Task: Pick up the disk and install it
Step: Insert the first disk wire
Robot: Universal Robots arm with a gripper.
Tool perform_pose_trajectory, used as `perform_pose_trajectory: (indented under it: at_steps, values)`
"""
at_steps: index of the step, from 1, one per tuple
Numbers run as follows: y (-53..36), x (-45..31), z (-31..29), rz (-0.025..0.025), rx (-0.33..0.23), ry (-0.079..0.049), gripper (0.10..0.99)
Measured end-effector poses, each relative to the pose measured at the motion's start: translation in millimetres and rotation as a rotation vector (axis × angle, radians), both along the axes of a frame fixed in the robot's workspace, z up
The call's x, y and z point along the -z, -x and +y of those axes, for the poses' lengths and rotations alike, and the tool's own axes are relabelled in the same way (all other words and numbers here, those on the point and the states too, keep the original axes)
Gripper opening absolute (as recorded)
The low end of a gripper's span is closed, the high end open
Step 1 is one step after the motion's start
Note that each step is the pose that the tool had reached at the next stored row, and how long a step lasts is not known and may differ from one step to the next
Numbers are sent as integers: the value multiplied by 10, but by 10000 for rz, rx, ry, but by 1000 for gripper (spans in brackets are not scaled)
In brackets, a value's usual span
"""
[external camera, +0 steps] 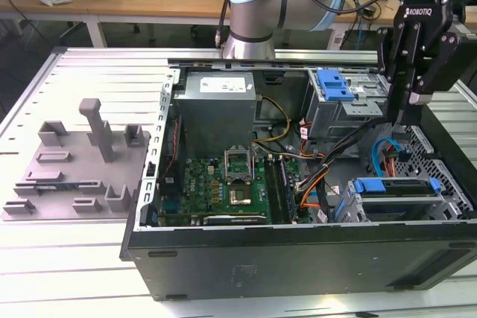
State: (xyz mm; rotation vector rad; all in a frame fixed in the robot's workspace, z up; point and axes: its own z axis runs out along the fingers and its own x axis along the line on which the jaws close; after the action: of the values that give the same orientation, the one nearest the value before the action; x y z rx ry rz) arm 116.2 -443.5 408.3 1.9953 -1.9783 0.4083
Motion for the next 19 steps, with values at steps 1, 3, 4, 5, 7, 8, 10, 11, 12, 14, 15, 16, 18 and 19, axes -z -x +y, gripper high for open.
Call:
perform_pose_trajectory:
  at_steps: [1, 3, 4, 5, 7, 8, 10, 11, 12, 14, 15, 16, 18, 19]
  values:
    - [-18, 9, 5, 2, -45, 0, 353]
    - [-113, 24, 14, 61, -90, 2, 353]
    - [-116, 24, 14, 64, -75, 25, 353]
    - [-116, 23, 14, 64, -50, 38, 353]
    - [-117, 24, 14, 67, -2, 50, 353]
    - [-122, 26, 15, 69, -3, 49, 353]
    - [-169, 31, 44, 86, -20, 49, 353]
    - [-184, 32, 50, 87, -53, 49, 353]
    - [-198, 34, 54, 88, -89, 49, 353]
    - [-278, 43, 64, 88, -195, 43, 353]
    - [-330, 48, 72, 88, -206, 41, 353]
    - [-374, 51, 83, 88, -209, 42, 353]
    - [-506, 70, 168, 87, -209, 43, 353]
    - [-528, 78, 204, 88, -208, 41, 353]
